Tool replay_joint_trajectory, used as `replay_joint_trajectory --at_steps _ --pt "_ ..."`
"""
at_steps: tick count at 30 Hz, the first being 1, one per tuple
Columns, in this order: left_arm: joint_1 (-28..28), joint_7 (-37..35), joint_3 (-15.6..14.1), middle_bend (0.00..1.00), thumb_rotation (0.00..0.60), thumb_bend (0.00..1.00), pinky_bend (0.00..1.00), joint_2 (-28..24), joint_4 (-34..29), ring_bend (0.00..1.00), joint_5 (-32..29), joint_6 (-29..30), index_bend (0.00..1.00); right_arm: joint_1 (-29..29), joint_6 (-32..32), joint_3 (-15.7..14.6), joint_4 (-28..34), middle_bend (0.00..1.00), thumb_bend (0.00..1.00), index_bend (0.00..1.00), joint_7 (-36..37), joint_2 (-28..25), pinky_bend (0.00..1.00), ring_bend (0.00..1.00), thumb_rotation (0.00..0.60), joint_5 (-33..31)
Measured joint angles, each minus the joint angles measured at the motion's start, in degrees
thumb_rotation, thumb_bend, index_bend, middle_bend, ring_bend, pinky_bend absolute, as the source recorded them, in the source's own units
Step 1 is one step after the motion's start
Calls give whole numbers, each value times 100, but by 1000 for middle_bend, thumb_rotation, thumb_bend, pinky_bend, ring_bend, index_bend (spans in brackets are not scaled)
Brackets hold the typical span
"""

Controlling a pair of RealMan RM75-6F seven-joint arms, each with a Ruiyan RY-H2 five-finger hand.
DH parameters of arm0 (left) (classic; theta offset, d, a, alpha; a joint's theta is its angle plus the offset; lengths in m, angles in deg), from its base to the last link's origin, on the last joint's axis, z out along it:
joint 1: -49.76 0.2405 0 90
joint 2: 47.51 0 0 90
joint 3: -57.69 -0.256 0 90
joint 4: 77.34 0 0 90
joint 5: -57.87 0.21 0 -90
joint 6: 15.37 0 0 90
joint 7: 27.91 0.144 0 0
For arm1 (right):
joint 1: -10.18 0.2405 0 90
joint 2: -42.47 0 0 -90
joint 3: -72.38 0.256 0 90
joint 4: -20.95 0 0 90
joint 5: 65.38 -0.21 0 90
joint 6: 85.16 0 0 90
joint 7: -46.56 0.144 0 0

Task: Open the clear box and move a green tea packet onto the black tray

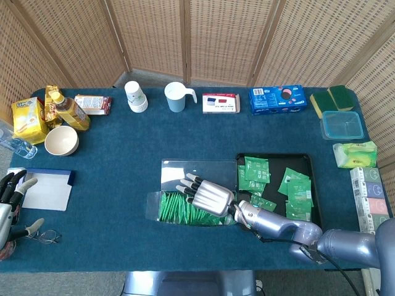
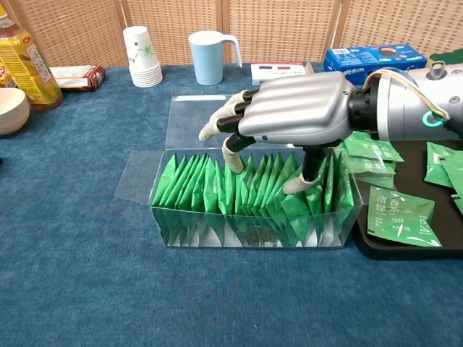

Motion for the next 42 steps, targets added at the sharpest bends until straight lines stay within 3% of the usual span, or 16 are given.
replay_joint_trajectory --at_steps 14,27,42 --pt "7 15 2 64 600 129 270 2 -5 0 35 32 162 18 -41 196 279 78 0 343 -253 -37 88 0 600 -299" --pt "21 -36 -7 64 600 129 270 3 30 0 34 40 162 125 -216 286 356 77 0 330 -1094 42 74 0 600 -572" --pt "-3 -16 0 64 600 130 270 3 3 0 81 33 162 389 -820 183 678 77 0 316 -2063 -316 55 0 600 -893"
